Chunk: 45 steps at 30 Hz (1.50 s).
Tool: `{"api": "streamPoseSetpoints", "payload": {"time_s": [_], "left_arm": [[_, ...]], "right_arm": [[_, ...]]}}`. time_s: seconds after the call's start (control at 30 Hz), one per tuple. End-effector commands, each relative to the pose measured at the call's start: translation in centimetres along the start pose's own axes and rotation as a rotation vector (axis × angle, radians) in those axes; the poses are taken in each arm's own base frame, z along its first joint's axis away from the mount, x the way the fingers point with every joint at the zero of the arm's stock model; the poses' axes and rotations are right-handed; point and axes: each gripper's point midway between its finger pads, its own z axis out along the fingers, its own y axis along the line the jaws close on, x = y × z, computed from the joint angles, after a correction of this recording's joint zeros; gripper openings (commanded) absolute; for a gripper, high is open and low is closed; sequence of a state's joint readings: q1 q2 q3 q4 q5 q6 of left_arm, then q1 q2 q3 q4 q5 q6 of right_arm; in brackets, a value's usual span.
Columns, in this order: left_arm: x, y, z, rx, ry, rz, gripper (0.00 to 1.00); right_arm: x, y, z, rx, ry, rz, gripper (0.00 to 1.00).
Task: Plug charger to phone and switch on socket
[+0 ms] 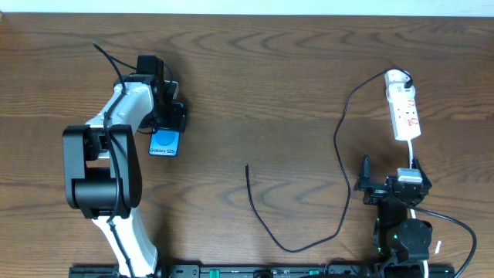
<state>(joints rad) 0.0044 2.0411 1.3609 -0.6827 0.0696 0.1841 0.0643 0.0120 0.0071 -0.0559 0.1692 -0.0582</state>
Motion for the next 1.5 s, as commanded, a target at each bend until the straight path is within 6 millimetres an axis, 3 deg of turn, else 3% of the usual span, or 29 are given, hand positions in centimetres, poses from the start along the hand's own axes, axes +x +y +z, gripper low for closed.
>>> {"api": "streamPoseSetpoints", "payload": {"time_s": [0.0, 0.43, 0.9, 1.47], "left_arm": [[1.85, 0.34, 1.92, -0.019, 0.082, 0.013, 0.84], [1.78, 0.34, 1.92, -0.019, 0.079, 0.013, 0.75], [1.70, 0.35, 1.93, -0.019, 0.076, 0.013, 0.95], [1.15, 0.43, 1.96, -0.023, 0.054, 0.013, 0.96]], "right_arm": [[0.01, 0.09, -0.04, -0.003, -0.002, 0.012, 0.99], [0.01, 0.09, -0.04, -0.003, -0.002, 0.012, 0.99], [0.01, 0.09, -0.04, -0.003, -0.002, 0.012, 0.99], [0.01, 0.09, -0.04, -0.003, -0.002, 0.012, 0.99]]}}
